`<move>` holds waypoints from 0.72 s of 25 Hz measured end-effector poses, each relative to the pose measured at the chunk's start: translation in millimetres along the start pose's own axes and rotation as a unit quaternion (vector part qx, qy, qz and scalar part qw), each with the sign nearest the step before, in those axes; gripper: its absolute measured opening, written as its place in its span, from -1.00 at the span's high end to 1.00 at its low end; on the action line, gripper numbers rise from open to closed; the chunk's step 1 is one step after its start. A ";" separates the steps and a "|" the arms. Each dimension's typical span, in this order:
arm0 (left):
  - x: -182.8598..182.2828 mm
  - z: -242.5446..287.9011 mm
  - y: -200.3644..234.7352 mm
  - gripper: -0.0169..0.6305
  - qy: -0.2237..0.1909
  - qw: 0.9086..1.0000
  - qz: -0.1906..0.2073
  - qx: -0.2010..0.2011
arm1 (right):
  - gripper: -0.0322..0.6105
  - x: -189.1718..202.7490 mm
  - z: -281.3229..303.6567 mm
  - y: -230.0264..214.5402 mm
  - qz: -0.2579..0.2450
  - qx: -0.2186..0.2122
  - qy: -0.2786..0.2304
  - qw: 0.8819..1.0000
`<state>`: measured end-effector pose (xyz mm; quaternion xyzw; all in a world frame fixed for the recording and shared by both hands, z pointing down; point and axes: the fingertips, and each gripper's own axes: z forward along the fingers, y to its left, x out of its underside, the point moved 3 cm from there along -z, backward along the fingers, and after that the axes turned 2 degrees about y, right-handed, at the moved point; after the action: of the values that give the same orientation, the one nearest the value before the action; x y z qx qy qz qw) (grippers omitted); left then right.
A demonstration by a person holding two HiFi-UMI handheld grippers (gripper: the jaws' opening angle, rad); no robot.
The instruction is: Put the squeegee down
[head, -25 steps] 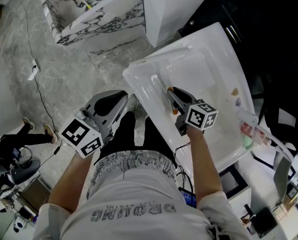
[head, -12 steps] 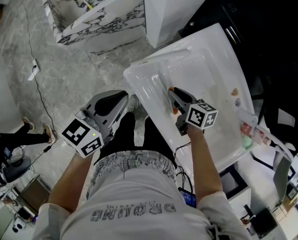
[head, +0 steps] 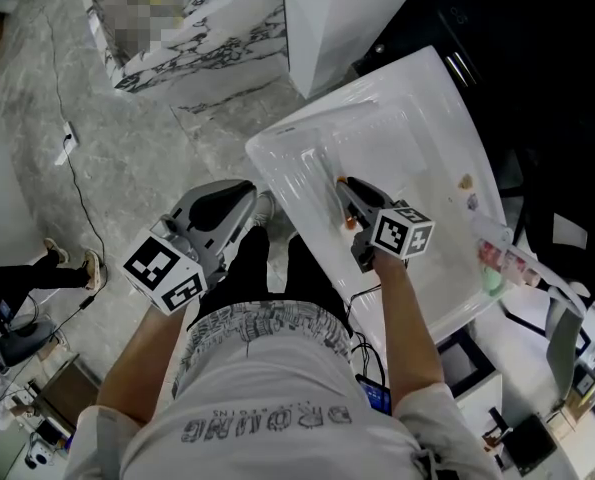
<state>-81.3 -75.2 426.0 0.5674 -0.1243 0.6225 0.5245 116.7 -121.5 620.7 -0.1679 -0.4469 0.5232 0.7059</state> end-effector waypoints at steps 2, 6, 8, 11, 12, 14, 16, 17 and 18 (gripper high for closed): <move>-0.3 -0.4 0.3 0.83 -0.001 1.000 0.000 0.001 | 0.51 0.6 -0.3 -0.3 0.000 0.003 0.001 1.000; -2.6 -1.2 -0.1 0.83 -0.004 1.000 0.003 0.005 | 0.51 4.0 -1.1 -0.8 0.001 0.008 0.004 1.000; -4.1 -2.1 -0.5 0.83 -0.006 1.000 0.004 0.006 | 0.51 5.4 -2.5 -0.7 0.001 0.011 0.005 1.000; -5.1 -2.9 -1.6 0.83 -0.008 1.000 0.006 0.008 | 0.51 0.5 -6.1 1.6 -0.004 0.017 -0.003 1.000; -5.2 -3.2 -2.0 0.83 -0.008 1.000 0.006 0.009 | 0.51 -1.5 -7.3 2.6 -0.006 0.020 -0.006 1.000; -5.2 -3.7 -3.1 0.83 -0.009 1.000 0.007 0.010 | 0.51 -2.8 -9.6 3.0 -0.008 0.022 -0.009 1.000; -5.6 -3.6 -4.1 0.83 -0.009 1.000 0.008 0.012 | 0.51 -3.2 -11.4 2.5 -0.008 0.023 -0.010 1.000; -6.3 -3.4 -4.1 0.83 -0.009 1.000 0.008 0.012 | 0.51 -3.7 -12.0 2.5 -0.007 0.023 -0.011 1.000; -7.2 -3.3 -4.0 0.83 -0.010 1.000 0.009 0.013 | 0.51 -4.2 -12.4 2.6 -0.007 0.024 -0.012 1.000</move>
<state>-81.4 -74.8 417.1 0.5793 -0.1262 0.6229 0.5103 125.0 -121.3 610.3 -0.1414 -0.4439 0.5307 0.7081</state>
